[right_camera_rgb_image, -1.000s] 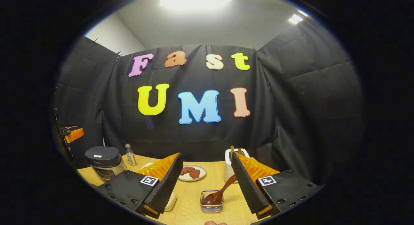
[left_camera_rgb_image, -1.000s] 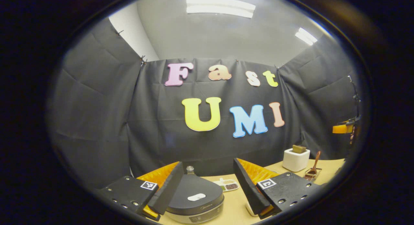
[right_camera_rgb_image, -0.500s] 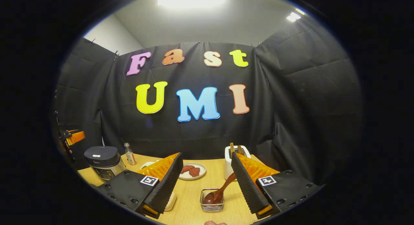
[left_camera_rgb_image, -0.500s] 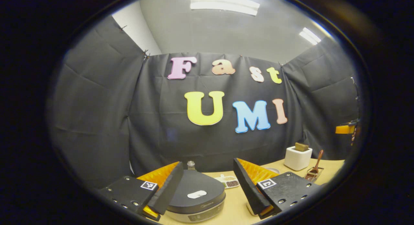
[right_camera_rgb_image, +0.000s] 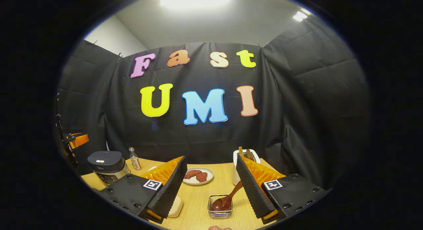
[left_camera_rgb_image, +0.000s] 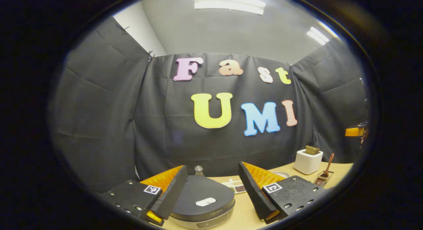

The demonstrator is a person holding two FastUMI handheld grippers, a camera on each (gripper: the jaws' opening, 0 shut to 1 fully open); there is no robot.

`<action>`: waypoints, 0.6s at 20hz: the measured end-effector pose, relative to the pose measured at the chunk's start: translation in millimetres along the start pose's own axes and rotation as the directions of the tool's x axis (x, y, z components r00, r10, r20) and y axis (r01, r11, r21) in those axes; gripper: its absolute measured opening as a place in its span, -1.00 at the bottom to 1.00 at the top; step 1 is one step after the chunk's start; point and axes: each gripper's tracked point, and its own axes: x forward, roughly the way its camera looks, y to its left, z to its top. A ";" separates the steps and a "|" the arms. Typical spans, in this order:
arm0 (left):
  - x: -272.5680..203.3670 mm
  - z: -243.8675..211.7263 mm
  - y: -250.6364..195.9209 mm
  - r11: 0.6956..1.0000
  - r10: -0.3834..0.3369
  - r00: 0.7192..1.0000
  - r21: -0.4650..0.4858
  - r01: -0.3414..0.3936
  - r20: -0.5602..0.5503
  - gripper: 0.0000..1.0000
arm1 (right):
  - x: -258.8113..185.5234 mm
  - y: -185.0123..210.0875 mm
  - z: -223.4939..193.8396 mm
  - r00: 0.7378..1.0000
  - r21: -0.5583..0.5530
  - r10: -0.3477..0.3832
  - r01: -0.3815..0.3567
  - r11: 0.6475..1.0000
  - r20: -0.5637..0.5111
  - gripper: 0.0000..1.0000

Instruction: Close the left gripper, press the button to open the rice cooker; take a wooden spoon from the chopstick holder with the right hand, scoop a spoonful of rice and pour it into the rice cooker, then put the wooden spoon back into the chopstick holder.

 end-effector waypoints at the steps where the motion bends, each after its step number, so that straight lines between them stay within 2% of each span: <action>1: 3.4 6.9 2.0 1.000 -0.003 1.000 -0.022 0.003 0.002 0.94 | 0.1 1.1 1.0 1.000 -0.001 0.006 -0.006 1.000 -0.001 0.86; 3: 11.9 22.2 15.0 0.999 0.010 1.000 -0.046 -0.010 0.012 0.94 | -0.3 1.0 4.5 1.000 -0.005 0.007 -0.007 1.000 0.003 0.86; 5: 19.4 28.7 22.9 1.000 0.020 1.000 -0.022 -0.019 0.012 0.92 | -2.6 0.0 6.3 1.000 -0.004 0.007 -0.007 1.000 0.009 0.92; 6: 23.1 28.9 25.4 1.000 0.029 1.000 0.003 -0.029 0.004 0.90 | -4.1 0.4 6.9 1.000 0.000 0.009 -0.009 1.000 0.010 0.86; 8: 28.1 24.4 21.5 1.000 0.014 1.000 0.026 -0.013 -0.025 0.71 | -7.2 -1.2 7.6 1.000 0.007 0.008 -0.008 1.000 0.013 0.86; 9: 29.5 23.7 23.5 1.000 0.017 0.999 0.026 -0.016 -0.034 0.70 | -7.4 -2.4 8.6 1.000 0.008 0.009 -0.009 1.000 0.015 0.86; 12: 38.5 10.5 28.5 0.999 0.004 0.996 0.033 -0.001 -0.093 -0.16 | -6.2 -6.0 6.5 1.000 0.013 0.010 -0.010 1.000 0.009 0.86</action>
